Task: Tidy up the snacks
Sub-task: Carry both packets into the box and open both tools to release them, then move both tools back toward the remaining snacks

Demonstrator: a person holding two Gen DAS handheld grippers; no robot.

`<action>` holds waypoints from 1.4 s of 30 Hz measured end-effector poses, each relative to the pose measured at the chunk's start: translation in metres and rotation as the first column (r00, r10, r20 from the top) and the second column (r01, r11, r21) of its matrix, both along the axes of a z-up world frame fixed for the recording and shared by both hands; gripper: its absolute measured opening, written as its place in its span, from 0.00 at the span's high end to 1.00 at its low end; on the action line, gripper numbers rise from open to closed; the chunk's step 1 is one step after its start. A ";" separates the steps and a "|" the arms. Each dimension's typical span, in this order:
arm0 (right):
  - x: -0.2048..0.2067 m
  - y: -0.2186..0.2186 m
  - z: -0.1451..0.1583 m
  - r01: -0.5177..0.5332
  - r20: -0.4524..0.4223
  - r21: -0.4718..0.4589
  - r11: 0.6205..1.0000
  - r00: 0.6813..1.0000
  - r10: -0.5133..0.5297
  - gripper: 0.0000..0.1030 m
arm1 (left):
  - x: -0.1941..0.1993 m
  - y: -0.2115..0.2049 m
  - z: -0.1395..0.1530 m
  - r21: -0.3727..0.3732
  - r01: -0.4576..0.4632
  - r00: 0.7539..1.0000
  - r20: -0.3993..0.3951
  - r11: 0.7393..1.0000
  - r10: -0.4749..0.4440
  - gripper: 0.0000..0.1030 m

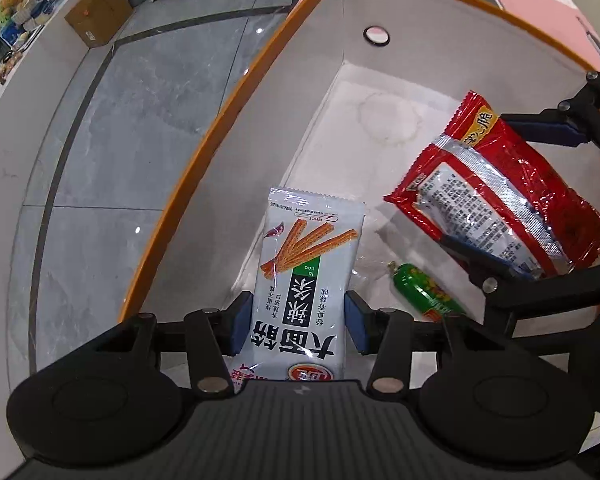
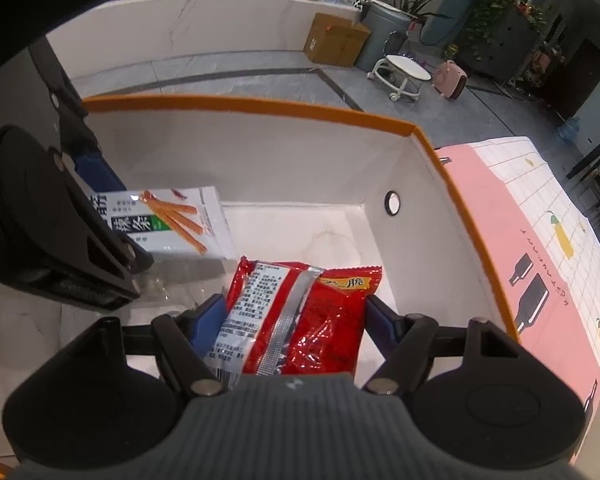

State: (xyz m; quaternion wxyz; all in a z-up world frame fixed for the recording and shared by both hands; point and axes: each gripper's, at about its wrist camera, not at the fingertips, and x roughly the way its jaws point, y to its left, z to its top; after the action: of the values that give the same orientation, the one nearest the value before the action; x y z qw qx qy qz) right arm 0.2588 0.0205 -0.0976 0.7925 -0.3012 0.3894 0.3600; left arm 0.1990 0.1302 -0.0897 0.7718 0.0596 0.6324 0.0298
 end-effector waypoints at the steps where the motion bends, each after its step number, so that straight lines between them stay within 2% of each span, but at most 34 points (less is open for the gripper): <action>1: 0.000 0.001 -0.001 -0.004 -0.003 -0.005 1.000 1.000 0.004 0.30 | 0.000 0.000 0.000 0.008 0.002 1.000 -0.004 1.000 -0.002 0.46; 7: 0.005 0.003 -0.005 0.010 -0.037 -0.009 1.000 0.999 -0.010 0.30 | 0.000 0.001 -0.003 0.029 0.004 1.000 -0.026 1.000 -0.003 0.45; 11: 0.012 0.001 -0.005 0.049 -0.074 0.011 0.999 0.996 -0.048 0.29 | 0.001 0.001 -0.001 0.040 0.006 1.000 -0.014 0.999 -0.006 0.39; 15: 0.015 0.001 -0.004 0.057 -0.066 0.007 0.998 0.996 -0.056 0.20 | -0.001 -0.002 0.000 0.050 0.009 1.000 -0.011 0.999 -0.009 0.34; 17: 0.014 0.002 -0.005 0.060 -0.069 0.004 0.998 0.996 -0.060 0.18 | -0.003 -0.004 0.003 0.056 0.010 1.000 -0.001 0.998 -0.010 0.29; 21: 0.012 0.001 -0.001 0.067 -0.072 0.005 0.998 0.995 -0.066 0.18 | -0.003 -0.001 0.012 0.056 0.012 1.000 0.027 0.998 -0.014 0.28; 24: 0.011 -0.002 0.007 0.084 -0.058 0.031 0.996 0.995 -0.082 0.18 | -0.009 -0.003 0.024 0.065 0.002 0.997 0.078 0.998 -0.007 0.28; 28: 0.003 -0.020 0.026 0.126 -0.027 0.094 0.988 0.992 -0.124 0.16 | -0.024 -0.010 0.048 0.070 -0.021 0.979 0.204 0.997 0.006 0.28; 33: -0.015 -0.054 0.050 0.201 0.008 0.188 0.961 0.978 -0.206 0.15 | -0.046 -0.029 0.081 0.029 -0.020 0.942 0.336 0.999 0.009 0.26; 38: -0.037 -0.098 0.064 0.305 0.006 0.271 0.913 0.948 -0.319 0.15 | -0.064 -0.062 0.101 0.006 0.050 0.910 0.412 0.999 -0.048 0.25; 42: -0.055 -0.132 0.065 0.385 -0.005 0.296 0.874 0.916 -0.401 0.14 | -0.077 -0.090 0.104 -0.023 0.101 0.889 0.452 0.995 -0.080 0.25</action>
State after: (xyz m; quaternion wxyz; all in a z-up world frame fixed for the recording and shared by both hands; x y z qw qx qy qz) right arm 0.2040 -0.1117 -0.0331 0.8953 -0.1061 0.3627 0.2361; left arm 0.1218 0.0403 0.0146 0.8988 0.0628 0.4337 -0.0074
